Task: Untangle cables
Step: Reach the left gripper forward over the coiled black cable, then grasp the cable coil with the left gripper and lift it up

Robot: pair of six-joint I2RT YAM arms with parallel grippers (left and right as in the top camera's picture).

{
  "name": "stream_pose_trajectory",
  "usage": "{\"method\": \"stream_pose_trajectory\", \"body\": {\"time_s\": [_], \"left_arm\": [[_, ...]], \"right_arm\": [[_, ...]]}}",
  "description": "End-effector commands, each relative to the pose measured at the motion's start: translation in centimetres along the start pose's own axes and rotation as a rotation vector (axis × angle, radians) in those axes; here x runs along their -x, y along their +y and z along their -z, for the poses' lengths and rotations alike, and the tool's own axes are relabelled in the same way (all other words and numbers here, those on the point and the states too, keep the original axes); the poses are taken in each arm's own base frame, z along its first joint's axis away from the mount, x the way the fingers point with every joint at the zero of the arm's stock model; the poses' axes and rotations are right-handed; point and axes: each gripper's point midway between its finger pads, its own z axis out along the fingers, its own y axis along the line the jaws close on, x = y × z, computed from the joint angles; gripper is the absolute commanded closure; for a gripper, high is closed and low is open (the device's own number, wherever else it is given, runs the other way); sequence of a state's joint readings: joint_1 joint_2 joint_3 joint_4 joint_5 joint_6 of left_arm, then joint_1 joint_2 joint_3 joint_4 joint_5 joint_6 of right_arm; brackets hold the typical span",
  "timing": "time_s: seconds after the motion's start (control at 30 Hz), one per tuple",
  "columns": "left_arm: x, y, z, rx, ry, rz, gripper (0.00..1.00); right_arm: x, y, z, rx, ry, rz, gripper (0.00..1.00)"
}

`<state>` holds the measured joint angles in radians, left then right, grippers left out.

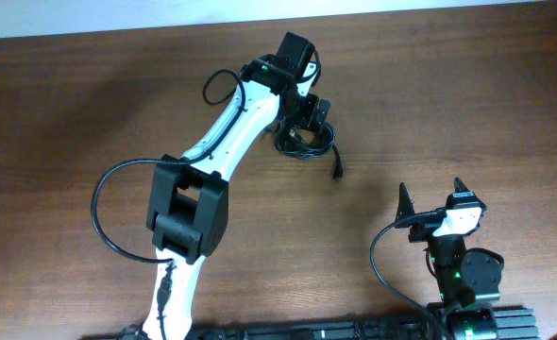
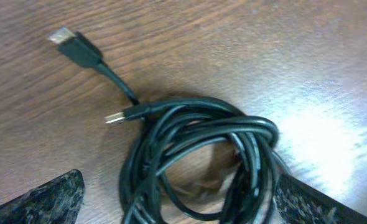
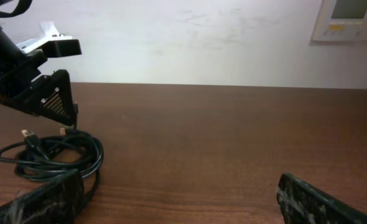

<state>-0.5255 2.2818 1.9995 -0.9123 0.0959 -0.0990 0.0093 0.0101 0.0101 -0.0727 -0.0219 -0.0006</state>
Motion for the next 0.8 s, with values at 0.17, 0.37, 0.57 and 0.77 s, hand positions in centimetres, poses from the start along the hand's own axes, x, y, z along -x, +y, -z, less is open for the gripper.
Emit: {"method": "stream_pose_trajectory", "body": {"time_s": [0.17, 0.37, 0.57, 0.77], "left_arm": [[-1.5, 2.3, -2.8, 0.119, 0.064, 0.019, 0.01], [-3.7, 3.7, -5.0, 0.188, 0.151, 0.017, 0.01], [-6.1, 4.1, -5.9, 0.198, 0.243, 0.017, 0.01], [-5.7, 4.0, -6.0, 0.196, 0.226, 0.017, 0.17]], "right_arm": [[-0.3, -0.2, 0.0, -0.014, 0.009, -0.004, 0.01], [-0.3, -0.2, 0.0, -0.014, 0.009, -0.004, 0.01], [-0.3, -0.2, 0.0, -0.014, 0.01, -0.004, 0.01], [-0.3, -0.2, 0.0, -0.014, 0.009, -0.004, 0.01]]}}
